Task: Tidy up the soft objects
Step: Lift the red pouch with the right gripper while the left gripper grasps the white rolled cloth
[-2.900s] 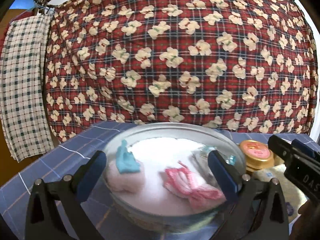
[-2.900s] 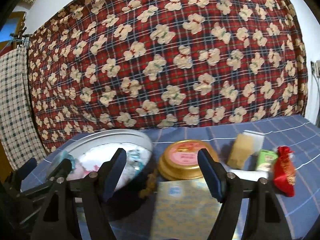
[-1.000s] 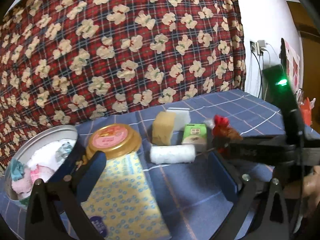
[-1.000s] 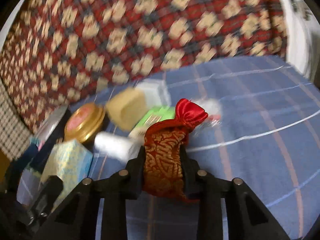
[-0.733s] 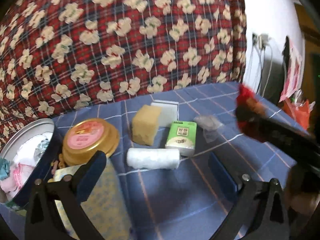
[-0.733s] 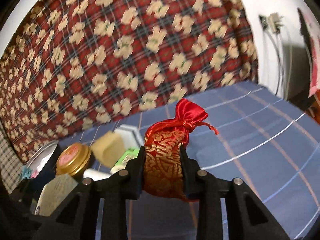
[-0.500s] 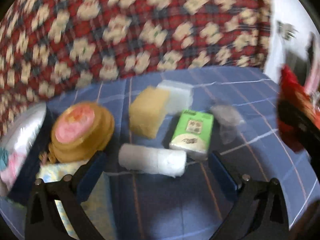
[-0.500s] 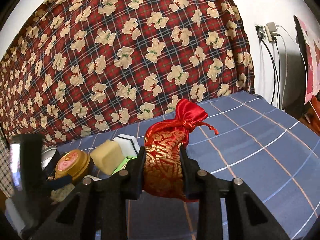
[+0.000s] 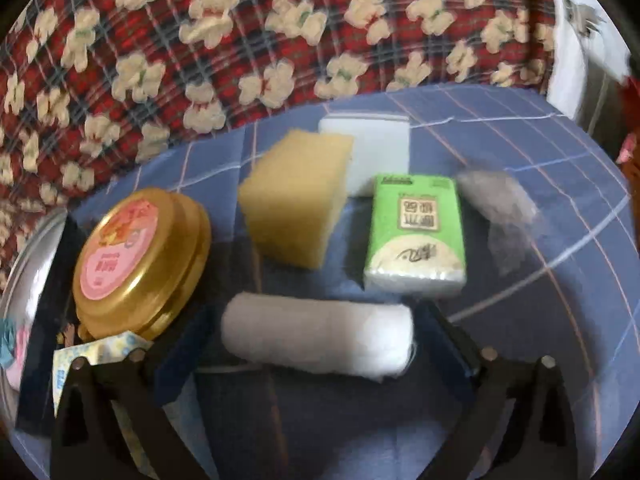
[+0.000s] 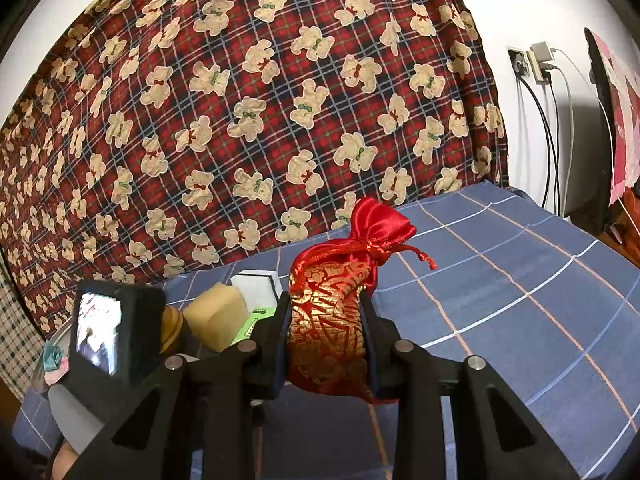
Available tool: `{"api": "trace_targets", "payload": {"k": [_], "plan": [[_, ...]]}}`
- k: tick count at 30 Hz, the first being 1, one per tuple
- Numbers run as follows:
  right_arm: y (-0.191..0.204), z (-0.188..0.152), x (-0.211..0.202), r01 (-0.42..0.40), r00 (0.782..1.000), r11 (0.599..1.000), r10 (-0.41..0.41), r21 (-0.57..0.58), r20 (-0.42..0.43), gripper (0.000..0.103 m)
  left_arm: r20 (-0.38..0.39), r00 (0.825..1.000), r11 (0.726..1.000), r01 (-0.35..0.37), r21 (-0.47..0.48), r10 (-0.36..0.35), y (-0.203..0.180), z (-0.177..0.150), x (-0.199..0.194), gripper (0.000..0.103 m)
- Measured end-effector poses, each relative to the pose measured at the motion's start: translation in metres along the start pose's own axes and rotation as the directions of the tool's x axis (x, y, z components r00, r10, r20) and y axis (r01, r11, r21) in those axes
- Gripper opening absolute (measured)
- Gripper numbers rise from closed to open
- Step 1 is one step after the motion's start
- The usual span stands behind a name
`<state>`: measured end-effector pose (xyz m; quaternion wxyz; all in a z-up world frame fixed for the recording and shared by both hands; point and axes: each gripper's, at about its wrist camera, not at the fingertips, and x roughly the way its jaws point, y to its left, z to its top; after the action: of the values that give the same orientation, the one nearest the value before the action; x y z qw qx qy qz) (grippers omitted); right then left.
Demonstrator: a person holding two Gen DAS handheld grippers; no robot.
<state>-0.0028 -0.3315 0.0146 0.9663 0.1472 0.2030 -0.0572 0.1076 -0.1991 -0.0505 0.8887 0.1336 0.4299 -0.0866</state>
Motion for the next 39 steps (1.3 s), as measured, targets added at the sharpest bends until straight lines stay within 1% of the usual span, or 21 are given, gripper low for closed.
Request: {"api": "trace_targets", "payload": {"k": [3,4,5,9,10,11,14,16,18,19,20,21,23,26,28,31,33,34,35,36,39], "plan": [[0.001,-0.001,0.001,-0.002,1.000,1.000,0.002,0.001,-0.007,0.033,0.021,1.000,1.000,0.023,0.002,-0.024,0.008,-0.005,-0.003,0.091],[0.001,-0.001,0.002,-0.001,1.000,1.000,0.001,-0.001,-0.008,0.033,0.036,0.999,0.999,0.035,-0.010,-0.034,0.010,-0.005,-0.004,0.082],[0.002,-0.001,0.001,0.004,1.000,1.000,-0.004,-0.005,-0.005,0.033,0.053,0.998,0.999,0.038,-0.020,-0.037,0.012,-0.005,-0.005,0.079],[-0.002,-0.001,0.001,0.016,1.000,1.000,-0.016,0.001,0.003,0.033,0.075,0.995,0.997,0.071,-0.002,-0.071,0.011,-0.005,-0.008,0.077],[-0.002,-0.001,0.001,0.020,1.000,1.000,-0.020,0.001,0.007,0.033,0.085,0.992,0.996,0.089,0.000,-0.089,0.011,-0.007,-0.011,0.061],[-0.003,-0.001,0.000,0.023,1.000,1.000,-0.024,0.002,0.015,0.033,0.097,0.990,0.995,0.105,-0.004,-0.104,0.011,-0.008,-0.014,0.040],[-0.001,0.000,-0.004,0.043,0.998,0.999,-0.042,-0.009,0.046,0.033,0.177,0.957,0.971,0.240,-0.022,-0.232,0.015,-0.012,-0.031,0.032],[-0.001,0.000,-0.005,0.048,0.997,0.999,-0.047,-0.014,0.053,0.033,0.232,0.930,0.955,0.297,-0.015,-0.286,0.018,-0.017,-0.043,0.032],[-0.001,-0.001,-0.004,0.046,0.998,0.999,-0.045,-0.013,0.040,0.033,0.243,0.924,0.951,0.308,-0.021,-0.294,0.023,-0.020,-0.046,0.033],[-0.001,-0.001,-0.004,0.047,0.998,0.999,-0.046,-0.013,0.035,0.033,0.230,0.927,0.950,0.310,-0.030,-0.295,0.026,-0.021,-0.044,0.043],[-0.001,-0.001,-0.004,0.048,0.998,0.999,-0.048,-0.015,0.033,0.033,0.214,0.932,0.951,0.307,-0.045,-0.291,0.030,-0.022,-0.041,0.063],[0.000,-0.001,-0.005,0.050,0.998,0.999,-0.049,-0.018,0.036,0.033,0.192,0.943,0.954,0.291,-0.068,-0.273,0.033,-0.022,-0.037,0.067],[0.000,-0.002,-0.005,0.051,0.998,0.999,-0.050,-0.020,0.039,0.033,0.173,0.944,0.952,0.297,-0.073,-0.281,0.036,-0.021,-0.034,0.089],[0.000,-0.002,-0.005,0.049,0.998,0.999,-0.049,-0.017,0.035,0.033,0.155,0.952,0.964,0.266,0.002,-0.263,0.024,-0.020,-0.034,0.099],[0.000,-0.002,-0.004,0.047,0.999,0.999,-0.046,-0.011,0.029,0.033,0.127,0.972,0.980,0.198,0.020,-0.199,0.018,-0.023,-0.031,0.099],[0.000,-0.001,-0.004,0.037,0.999,0.999,-0.037,-0.004,0.027,0.033,0.103,0.978,0.984,0.179,0.015,-0.179,0.020,-0.024,-0.025,0.102],[0.000,-0.002,-0.003,0.037,0.999,0.999,-0.037,-0.006,0.025,0.033,0.095,0.982,0.986,0.163,0.018,-0.165,0.019,-0.026,-0.023,0.098],[0.000,-0.002,-0.002,0.037,0.999,0.999,-0.037,-0.006,0.024,0.033,0.092,0.982,0.986,0.163,0.024,-0.164,0.018,-0.026,-0.022,0.084],[0.000,-0.002,-0.003,0.037,0.999,0.999,-0.037,-0.005,0.024,0.033,0.096,0.981,0.985,0.169,0.029,-0.171,0.016,-0.028,-0.023,0.077],[0.000,-0.002,-0.003,0.038,0.999,0.999,-0.037,-0.005,0.024,0.033,0.101,0.974,0.979,0.201,0.044,-0.204,0.014,-0.029,-0.025,0.077],[0.000,-0.002,-0.003,0.040,0.999,0.999,-0.040,-0.003,0.024,0.033,0.092,0.976,0.980,0.194,0.044,-0.197,0.013,-0.030,-0.025,0.077]]}}
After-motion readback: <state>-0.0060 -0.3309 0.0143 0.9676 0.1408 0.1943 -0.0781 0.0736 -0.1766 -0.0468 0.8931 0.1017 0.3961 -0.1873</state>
